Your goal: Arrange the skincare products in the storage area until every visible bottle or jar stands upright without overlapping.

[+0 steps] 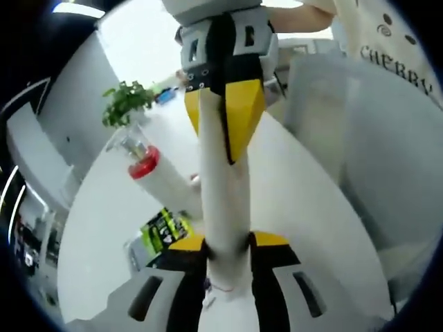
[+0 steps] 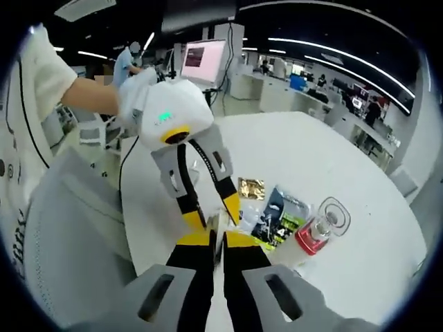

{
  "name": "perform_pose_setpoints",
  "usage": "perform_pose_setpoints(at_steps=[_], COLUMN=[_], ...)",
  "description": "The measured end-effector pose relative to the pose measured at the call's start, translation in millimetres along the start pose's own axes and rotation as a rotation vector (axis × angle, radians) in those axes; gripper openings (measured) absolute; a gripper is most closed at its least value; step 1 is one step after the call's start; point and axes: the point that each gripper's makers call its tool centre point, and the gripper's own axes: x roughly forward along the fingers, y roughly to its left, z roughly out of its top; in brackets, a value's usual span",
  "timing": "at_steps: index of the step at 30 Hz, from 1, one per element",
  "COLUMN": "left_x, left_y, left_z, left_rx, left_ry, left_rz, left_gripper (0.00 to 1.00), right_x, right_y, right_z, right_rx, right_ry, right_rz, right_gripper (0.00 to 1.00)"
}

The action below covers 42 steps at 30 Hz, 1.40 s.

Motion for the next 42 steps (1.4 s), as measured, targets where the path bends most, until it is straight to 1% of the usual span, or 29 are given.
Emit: perform_pose_setpoints(at_steps=[2,4,5,6,11,13,15,17,20,22,24,25,26,27,31,33,34,36,37,42], left_x=[-2.5,-6.6,-7.2,-7.3,-10.7,-11.4,-12.0,-12.7,-12.5,-11.7,-11.8,-11.8,-11.8,-12.0,-11.4,-10.3,-9.7,-8.2,-6.7,-2.0], left_y=[2.0,3.7,5.0,5.7,10.3,11.8,13.4,14.5,15.4,15.8,17.0,16.8,16.5,17.2,17.2,17.2,18.3,17.1,17.3,18.5], left_z=[-2.2,-3.1,-3.2,-3.5,-6.3,-6.1,-5.9,-6.6,-4.5,-3.5,-3.3,-2.6,-2.2,-2.0,-1.0,0.1,-0.1,2.1,3.4,8.0], left_rx=[-0.036,-0.045,-0.055,-0.065,-0.122,-0.150,-0.192,-0.207,-0.251,-0.276,-0.294,-0.302,-0.307,-0.326,-0.351,-0.361,-0.373,-0.382,-0.395,-0.420], left_ry=[0.000,-0.008,-0.015,-0.017,-0.038,-0.049,-0.072,-0.083,-0.104,-0.118,-0.130,-0.134,-0.138,-0.144,-0.159,-0.169,-0.173,-0.189,-0.201,-0.230], left_rz=[0.007,0.018,0.034,0.042,0.077,0.092,0.109,0.121,0.142,0.149,0.170,0.180,0.184,0.196,0.217,0.229,0.236,0.249,0.259,0.287], left_gripper=[0.22,0.21,0.21,0.21,0.20,0.19,0.19,0.19,0.19,0.18,0.18,0.18,0.18,0.18,0.18,0.18,0.18,0.17,0.17,0.17], right_x=[2.4,4.1,5.0,6.0,10.2,11.0,11.5,12.6,12.6,13.1,13.5,14.4,14.4,14.3,14.6,15.2,15.8,16.6,16.8,18.5], right_y=[-0.5,0.0,-0.4,0.9,-2.3,-2.1,-4.0,-6.3,-7.4,-7.0,-8.8,-9.2,-8.9,-10.0,-9.6,-8.8,-9.0,-7.5,-7.8,-8.0], right_z=[5.3,12.4,15.6,18.3,24.1,27.6,29.9,30.3,33.1,36.7,37.1,38.3,37.9,37.7,37.6,35.4,34.7,33.7,34.5,35.7], right_rx=[-0.019,-0.038,-0.049,-0.059,-0.094,-0.127,-0.147,-0.144,-0.159,-0.181,-0.188,-0.225,-0.236,-0.224,-0.242,-0.247,-0.267,-0.283,-0.289,-0.286], right_ry=[-0.009,-0.029,-0.038,-0.038,-0.051,-0.067,-0.075,-0.077,-0.089,-0.104,-0.095,-0.101,-0.098,-0.097,-0.097,-0.083,-0.076,-0.053,-0.053,-0.052], right_rz=[-0.002,0.000,-0.001,0.003,0.012,0.020,0.017,0.025,0.033,0.045,0.047,0.059,0.066,0.062,0.078,0.086,0.089,0.112,0.115,0.133], right_gripper=[0.02,0.02,0.02,0.02,0.03,0.03,0.04,0.05,0.06,0.07,0.07,0.08,0.08,0.09,0.10,0.11,0.11,0.12,0.12,0.12])
